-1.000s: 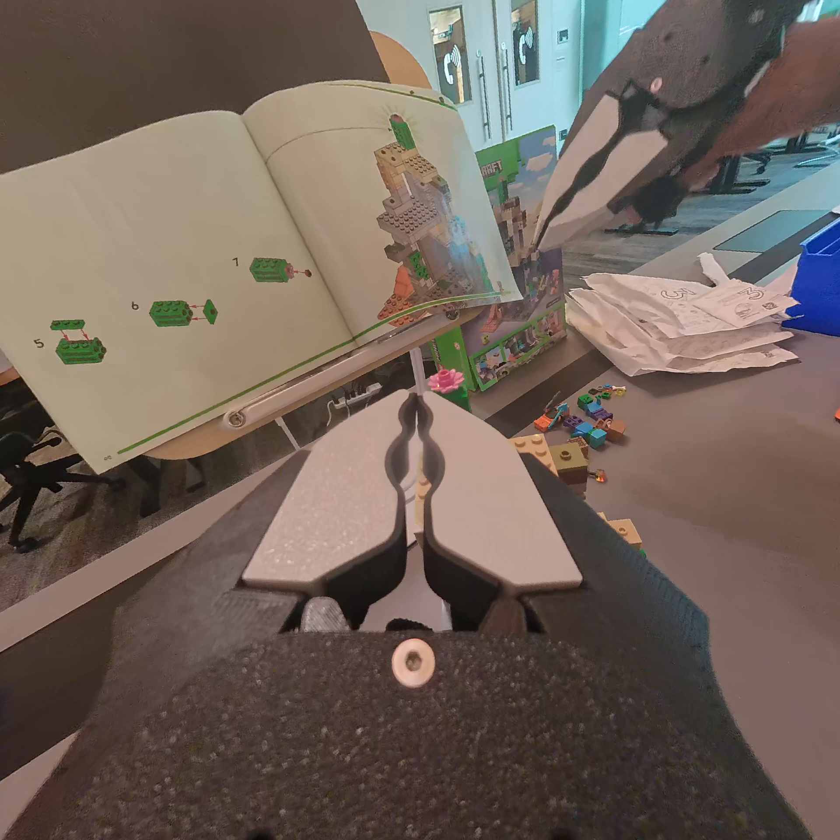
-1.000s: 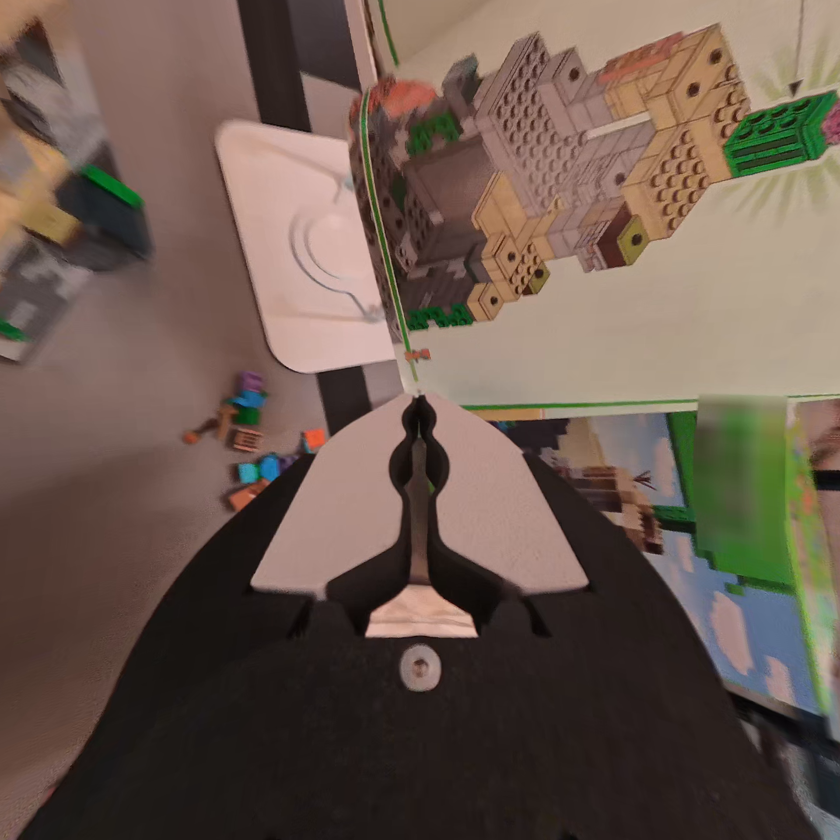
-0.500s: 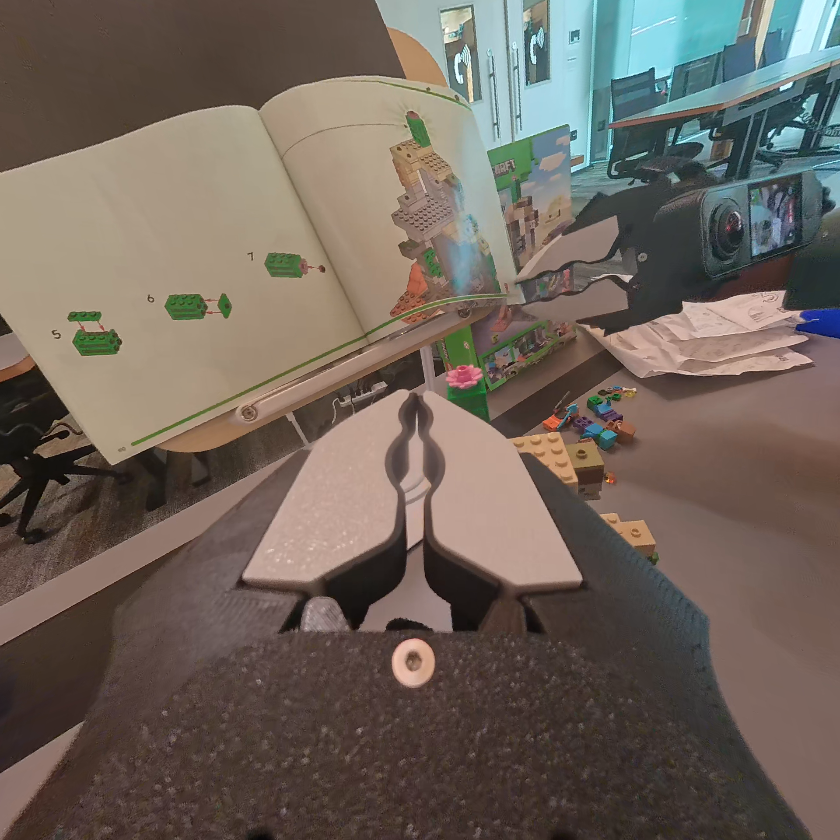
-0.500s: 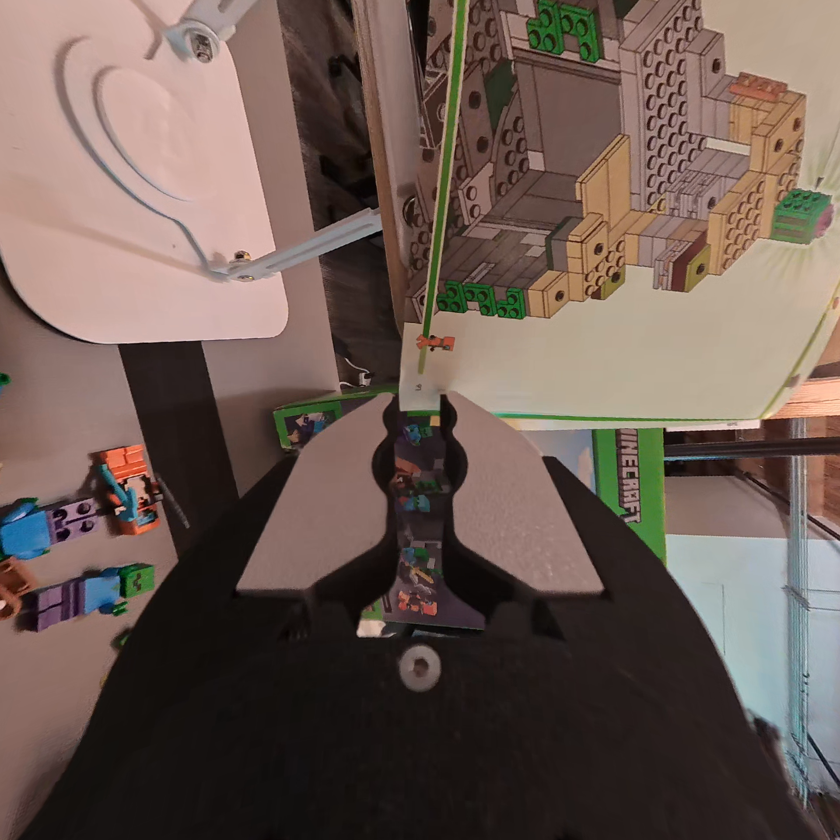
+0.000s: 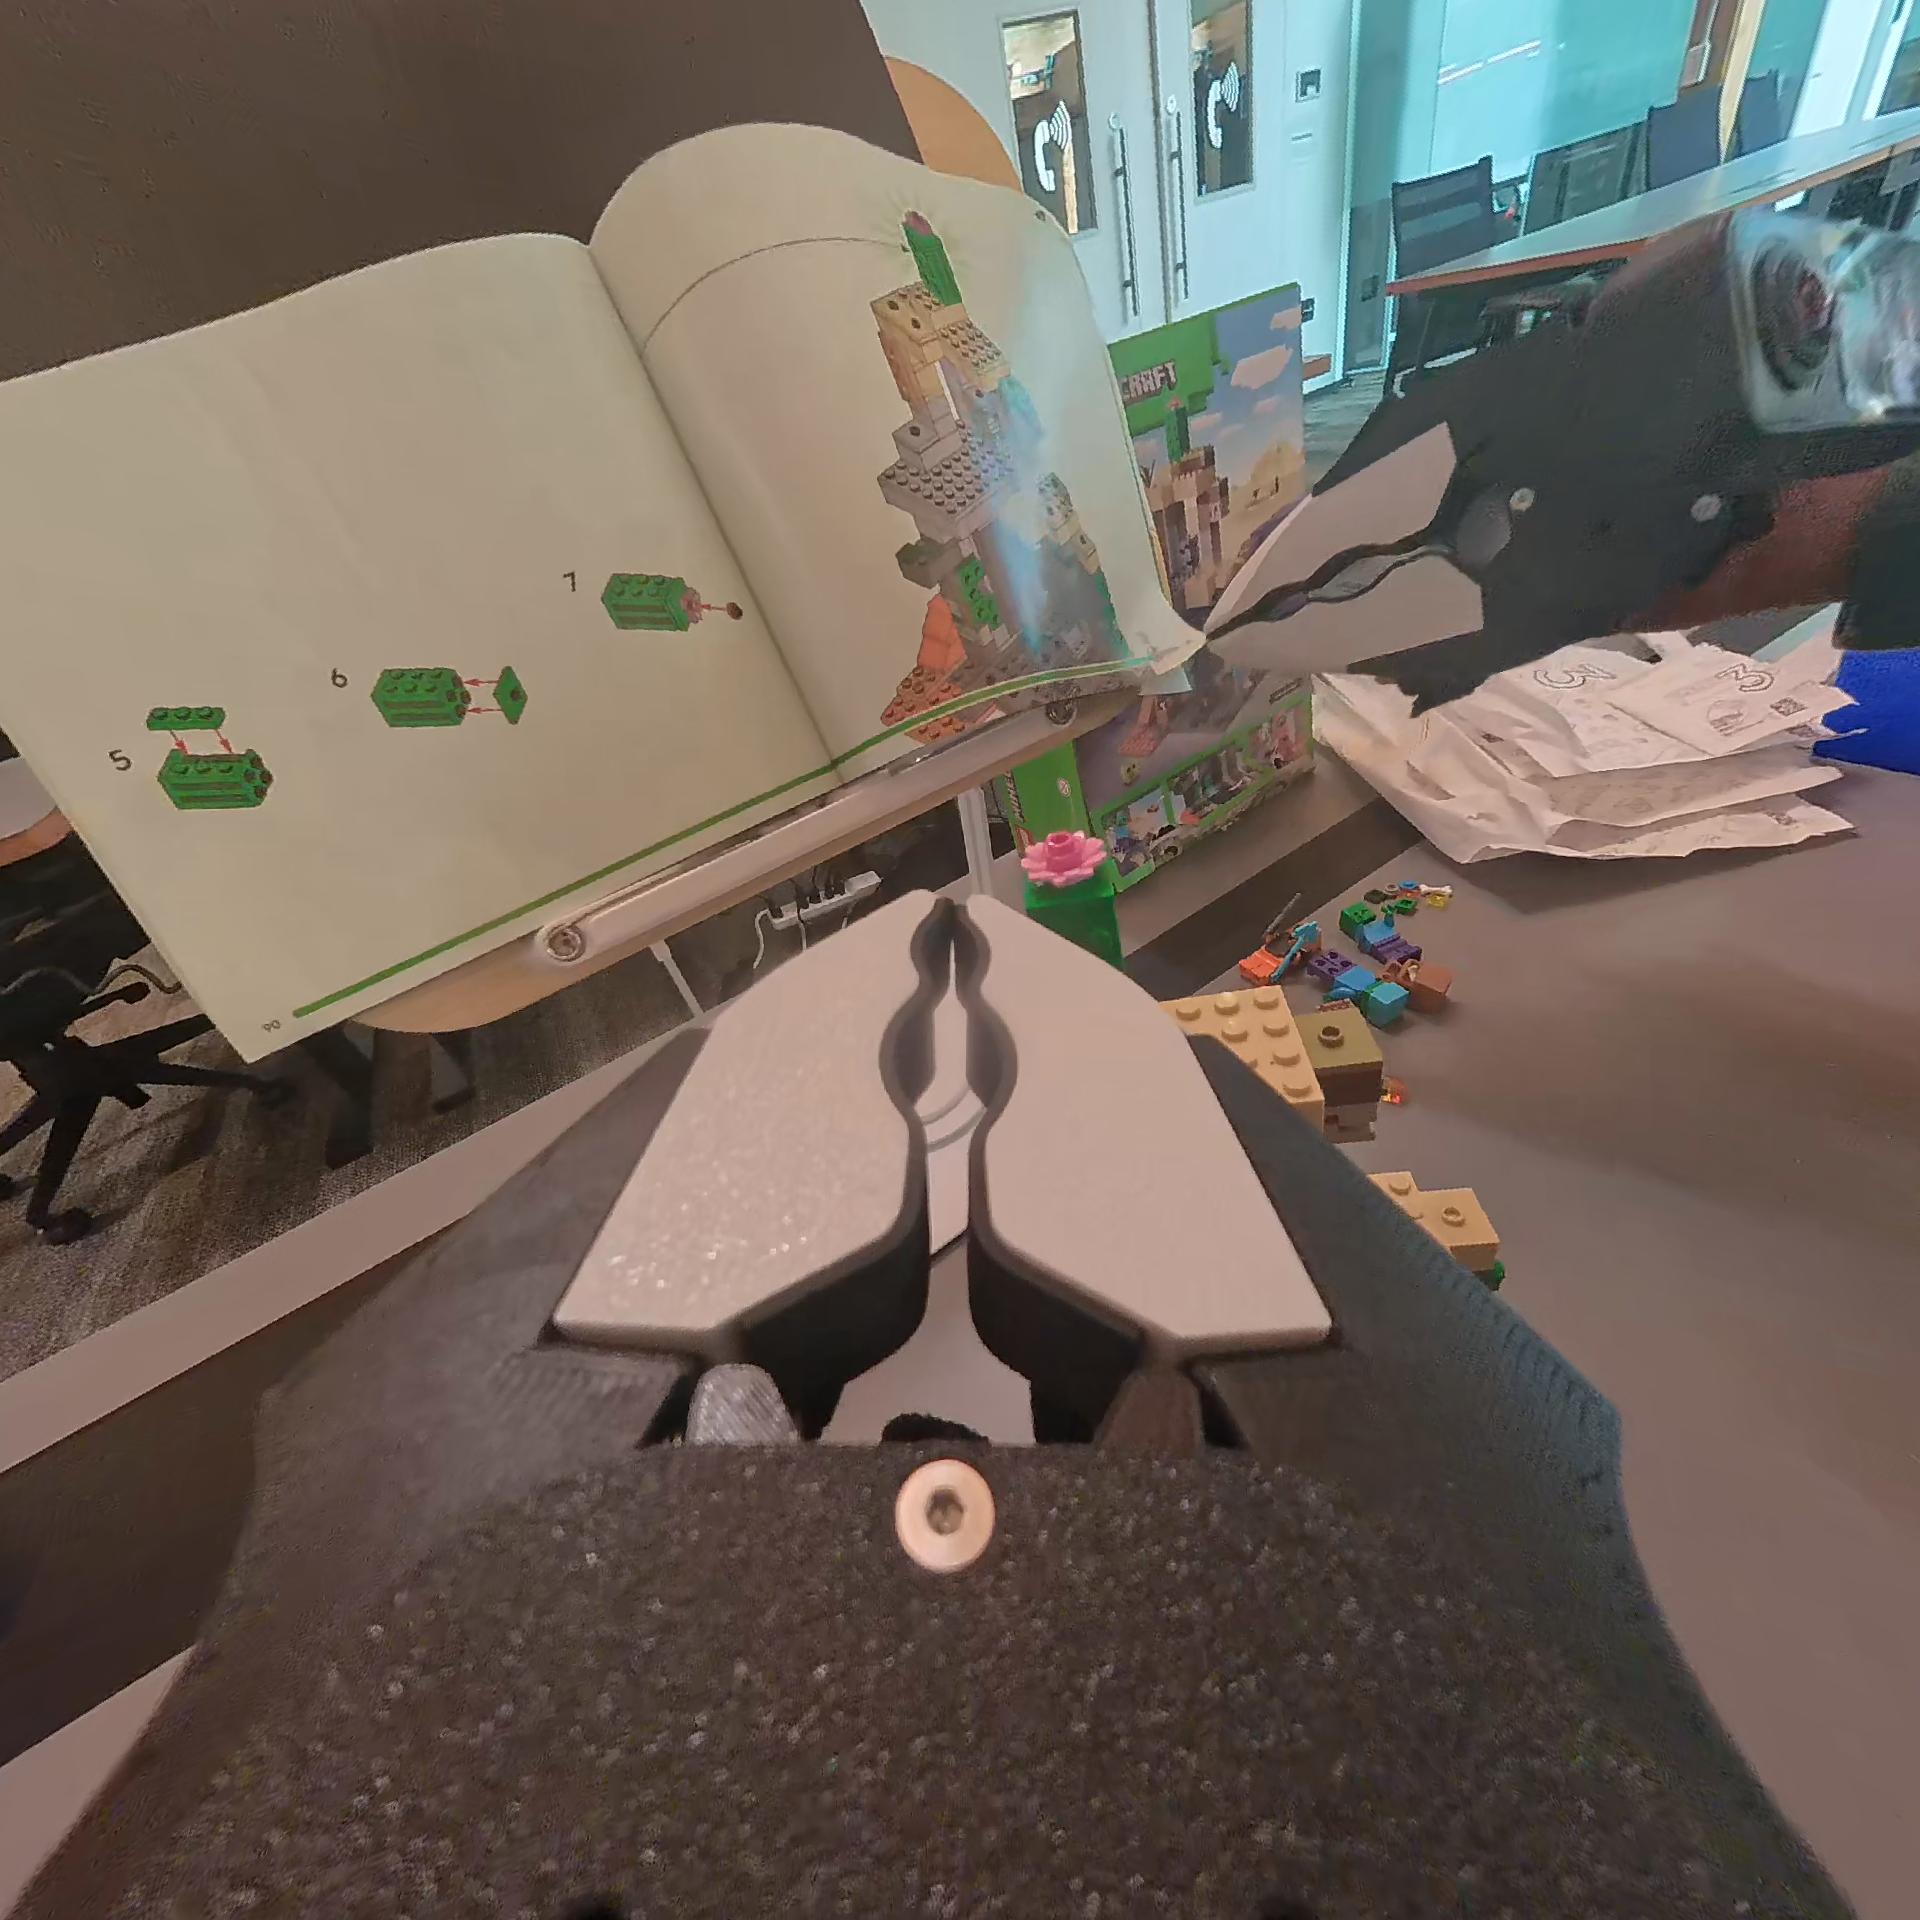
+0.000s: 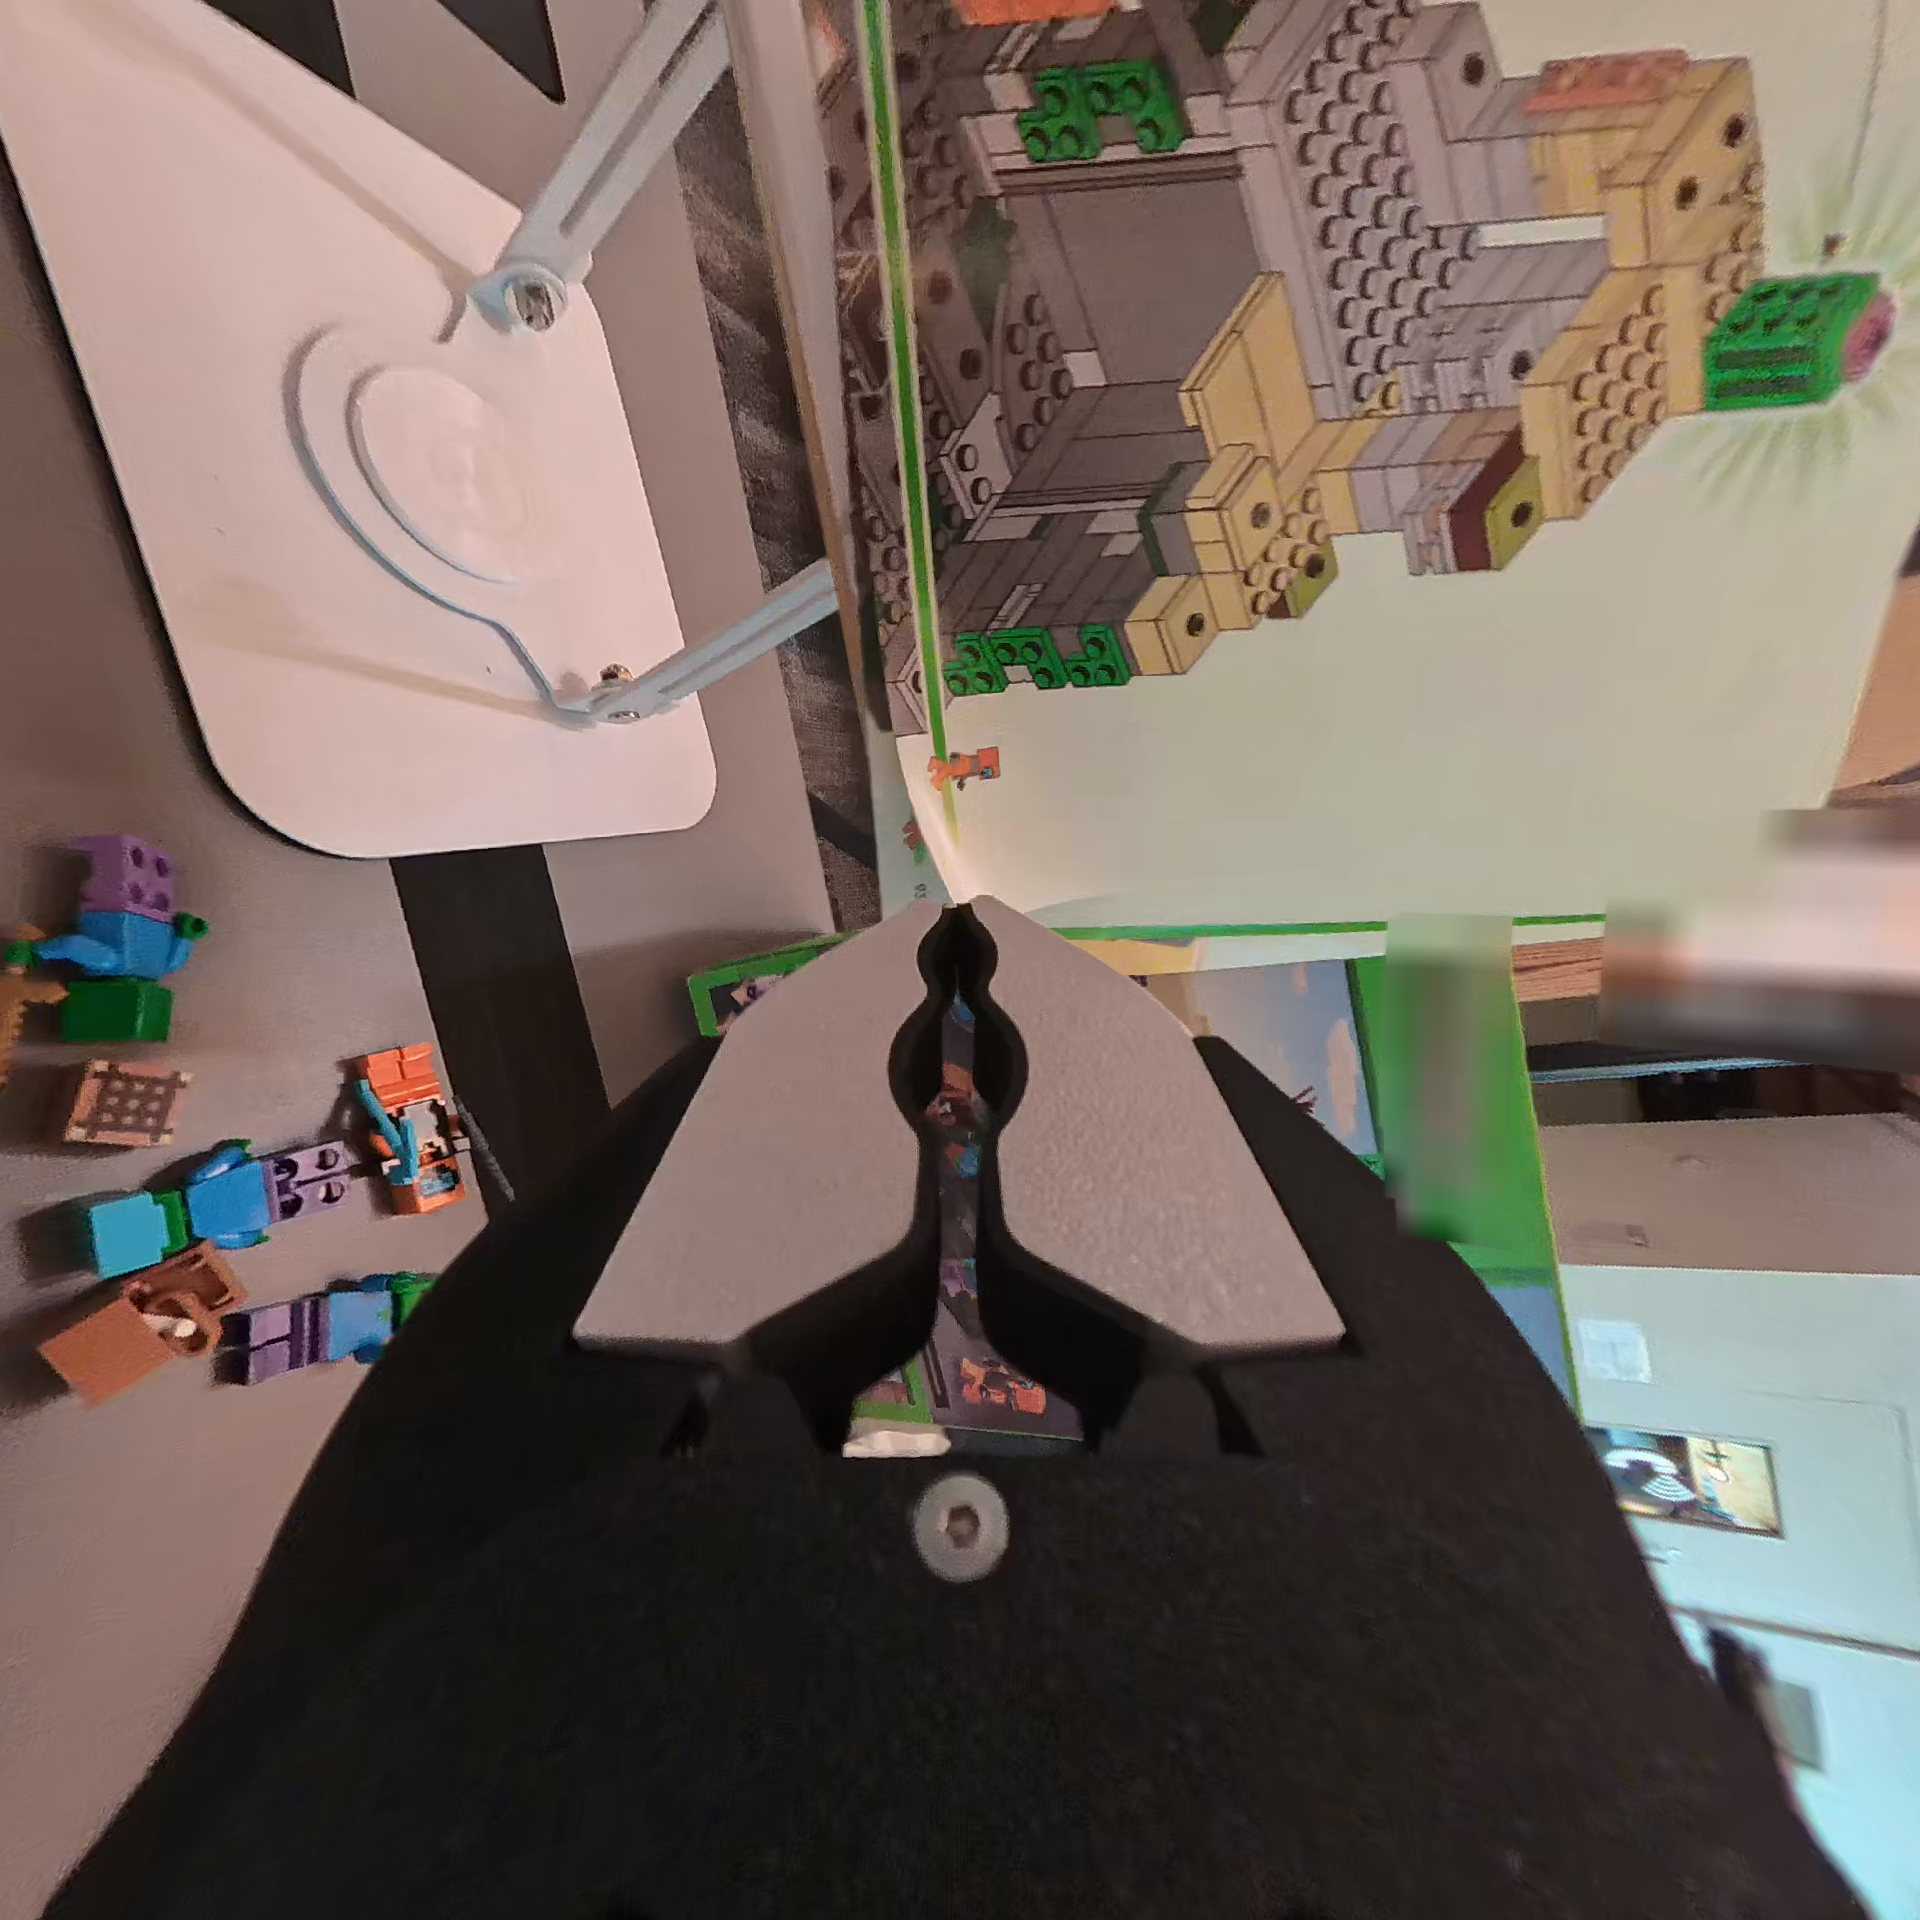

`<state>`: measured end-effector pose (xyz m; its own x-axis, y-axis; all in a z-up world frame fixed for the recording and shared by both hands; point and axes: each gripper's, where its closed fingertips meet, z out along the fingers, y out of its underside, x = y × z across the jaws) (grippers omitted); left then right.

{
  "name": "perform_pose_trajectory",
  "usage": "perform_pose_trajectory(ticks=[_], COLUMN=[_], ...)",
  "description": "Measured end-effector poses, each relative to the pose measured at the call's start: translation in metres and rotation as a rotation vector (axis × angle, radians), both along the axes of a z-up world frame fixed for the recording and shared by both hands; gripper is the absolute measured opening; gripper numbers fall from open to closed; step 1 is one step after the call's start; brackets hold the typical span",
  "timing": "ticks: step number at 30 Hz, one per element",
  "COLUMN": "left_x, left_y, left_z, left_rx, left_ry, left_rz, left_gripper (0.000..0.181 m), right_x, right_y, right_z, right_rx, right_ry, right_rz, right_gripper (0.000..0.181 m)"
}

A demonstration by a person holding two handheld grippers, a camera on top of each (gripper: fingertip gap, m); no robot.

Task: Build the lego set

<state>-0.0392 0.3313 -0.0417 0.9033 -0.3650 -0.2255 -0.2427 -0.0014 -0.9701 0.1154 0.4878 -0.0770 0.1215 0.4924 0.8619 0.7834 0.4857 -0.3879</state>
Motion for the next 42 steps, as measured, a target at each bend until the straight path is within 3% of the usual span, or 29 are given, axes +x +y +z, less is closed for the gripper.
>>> perform_pose_trajectory(ticks=[12, 13, 26, 37, 42], left_x=[0.004, 0.005, 0.010, -0.001, -0.011], left_y=[-0.002, -0.002, -0.002, 0.023, 0.041], left_z=[0.003, 0.003, 0.010, 0.052, 0.037], left_rx=[0.005, 0.006, 0.087, 0.040, 0.046], left_ry=[0.000, 0.003, 0.057, -0.108, 0.101], left_rz=[-0.006, -0.007, 0.044, -0.066, -0.015], left_gripper=[0.000, 0.007, 0.011, 0.021, 0.031], right_x=[-0.010, -0.013, -0.069, -0.118, -0.136], right_y=[-0.048, -0.052, -0.089, -0.107, -0.115], right_z=[0.037, 0.040, 0.060, 0.078, 0.083], right_rx=[-0.245, -0.254, -0.222, -0.207, -0.184], right_ry=[0.200, 0.212, 0.240, 0.311, 0.322], right_rz=[0.095, 0.107, 0.211, 0.302, 0.334], right_gripper=[0.000, 0.000, 0.000, 0.000, 0.000])
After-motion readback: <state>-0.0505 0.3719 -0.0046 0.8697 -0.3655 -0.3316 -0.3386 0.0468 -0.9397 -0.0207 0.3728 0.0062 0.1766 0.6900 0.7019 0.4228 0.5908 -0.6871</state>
